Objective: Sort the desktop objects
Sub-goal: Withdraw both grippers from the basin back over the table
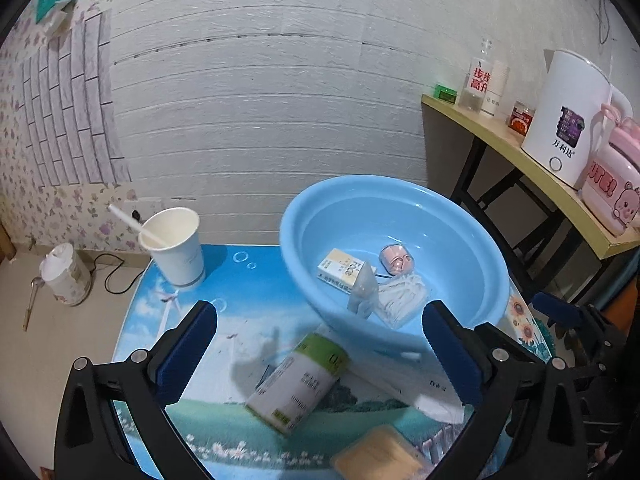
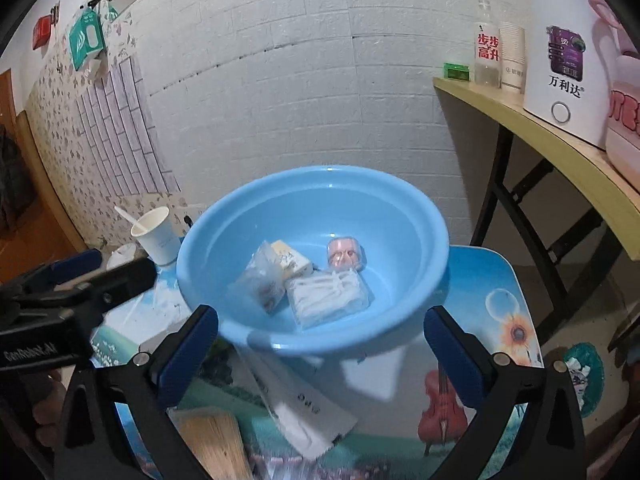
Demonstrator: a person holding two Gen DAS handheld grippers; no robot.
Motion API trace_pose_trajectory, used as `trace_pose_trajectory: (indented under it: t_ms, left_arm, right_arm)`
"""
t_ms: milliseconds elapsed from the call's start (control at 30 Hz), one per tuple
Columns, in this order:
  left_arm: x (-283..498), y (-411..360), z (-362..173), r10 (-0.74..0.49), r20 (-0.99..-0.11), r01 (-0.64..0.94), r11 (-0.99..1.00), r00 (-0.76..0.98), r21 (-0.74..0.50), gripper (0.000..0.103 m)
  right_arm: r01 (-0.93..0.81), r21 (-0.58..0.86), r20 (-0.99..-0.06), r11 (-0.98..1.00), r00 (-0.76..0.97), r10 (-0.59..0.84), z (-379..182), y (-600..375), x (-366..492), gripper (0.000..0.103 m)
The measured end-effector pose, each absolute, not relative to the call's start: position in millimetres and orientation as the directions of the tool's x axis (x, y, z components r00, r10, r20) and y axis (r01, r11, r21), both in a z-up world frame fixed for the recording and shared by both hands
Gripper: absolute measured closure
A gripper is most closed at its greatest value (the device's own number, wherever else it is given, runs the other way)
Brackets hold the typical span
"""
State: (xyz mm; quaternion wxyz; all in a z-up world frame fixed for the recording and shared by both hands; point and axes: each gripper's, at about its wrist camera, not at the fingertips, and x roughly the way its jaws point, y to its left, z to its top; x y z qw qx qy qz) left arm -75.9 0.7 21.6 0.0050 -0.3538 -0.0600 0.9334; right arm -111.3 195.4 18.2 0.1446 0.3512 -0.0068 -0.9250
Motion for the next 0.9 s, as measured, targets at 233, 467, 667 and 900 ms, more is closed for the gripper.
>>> trace_pose_trajectory:
  t_ms: [233, 467, 667, 900]
  left_arm:
    - [-50.7, -10.9, 21.9, -0.001, -0.661, 0.063, -0.996, -0.751, -0.07, 0.0]
    - [-29.2, -22.1, 6.3, 0.003, -0.69, 0.074, -0.994, -0.724, -0.081, 0.0]
    - [-13.6, -23.3, -8.5, 0.005, -0.709, 0.083, -0.993, -0.706, -0.089, 0.0]
    - [-0.7, -20.7, -7.7, 0.002, -0.705, 0.088, -0.992, -0.709, -0.092, 0.0]
  right_arm:
    - [0.269, 0.105, -0.69, -0.957, -0.674, -0.265, 15.5, 193.4, -92.7, 0.0]
    - [0.279, 0.115, -0.76, -0.953, -0.593, -0.265, -0.4, 195.4, -69.8, 0.0]
    - [0.242, 0.116, -0.778, -0.963, -0.581, -0.24, -5.7, 199.8, -54.2, 0.0]
    - [0.218, 0.106, -0.815, -0.97, -0.54, -0.211, -21.4, 200.2, -42.2, 0.0]
